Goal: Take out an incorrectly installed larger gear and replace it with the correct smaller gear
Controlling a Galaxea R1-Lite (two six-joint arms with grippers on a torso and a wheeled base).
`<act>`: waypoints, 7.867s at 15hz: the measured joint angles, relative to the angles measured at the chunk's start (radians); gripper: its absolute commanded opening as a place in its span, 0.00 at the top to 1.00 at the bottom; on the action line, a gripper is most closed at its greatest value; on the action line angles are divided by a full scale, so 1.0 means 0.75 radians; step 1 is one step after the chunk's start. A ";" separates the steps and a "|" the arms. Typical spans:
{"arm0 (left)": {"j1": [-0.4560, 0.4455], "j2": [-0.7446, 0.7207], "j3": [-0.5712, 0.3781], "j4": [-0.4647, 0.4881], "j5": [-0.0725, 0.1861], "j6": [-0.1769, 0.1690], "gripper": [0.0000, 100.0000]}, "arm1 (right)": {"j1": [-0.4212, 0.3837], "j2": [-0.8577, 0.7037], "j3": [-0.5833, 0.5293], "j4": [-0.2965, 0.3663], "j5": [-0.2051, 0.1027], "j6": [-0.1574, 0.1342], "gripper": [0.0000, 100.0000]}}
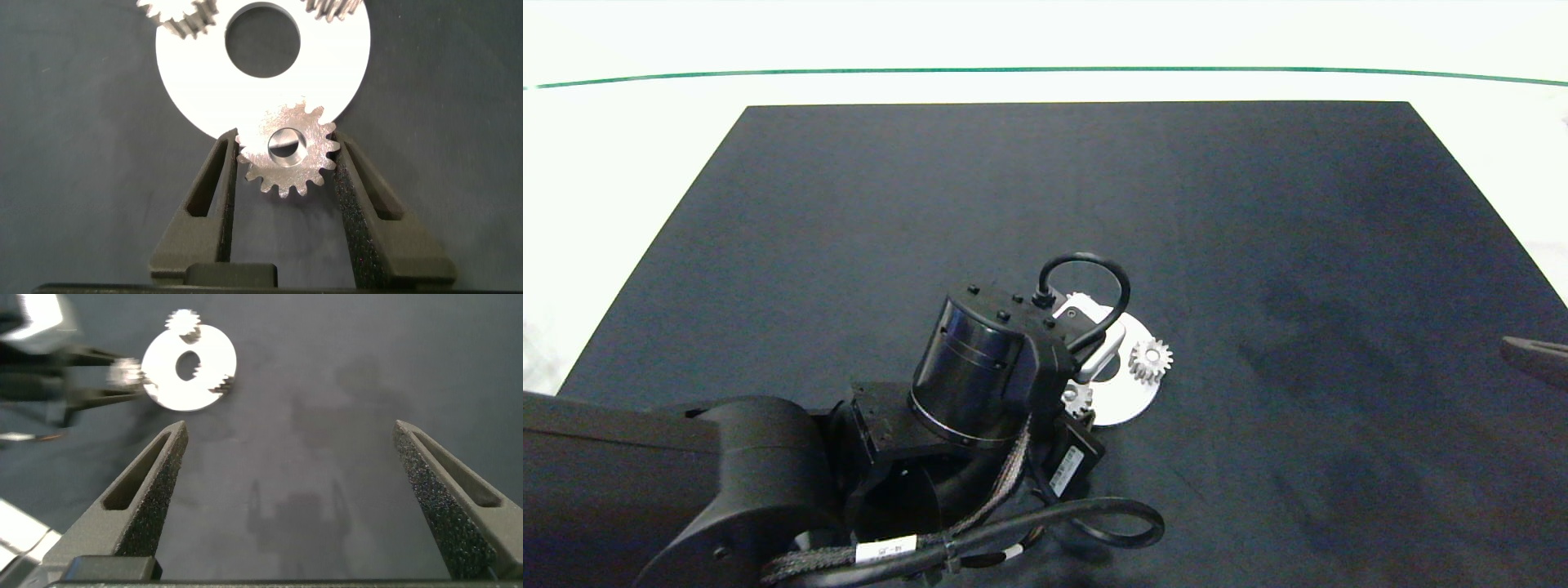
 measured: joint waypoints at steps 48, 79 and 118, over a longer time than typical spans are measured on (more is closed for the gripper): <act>0.052 0.093 -0.052 -0.001 0.025 0.031 0.81 | 0.078 -0.023 -0.002 0.052 0.002 0.015 0.00; 0.030 0.122 -0.103 0.016 0.024 0.058 0.81 | 0.076 -0.050 -0.002 0.053 0.002 0.023 0.00; 0.068 -0.054 -0.165 0.220 0.026 0.047 0.00 | 0.073 -0.080 -0.002 0.056 0.001 0.031 0.00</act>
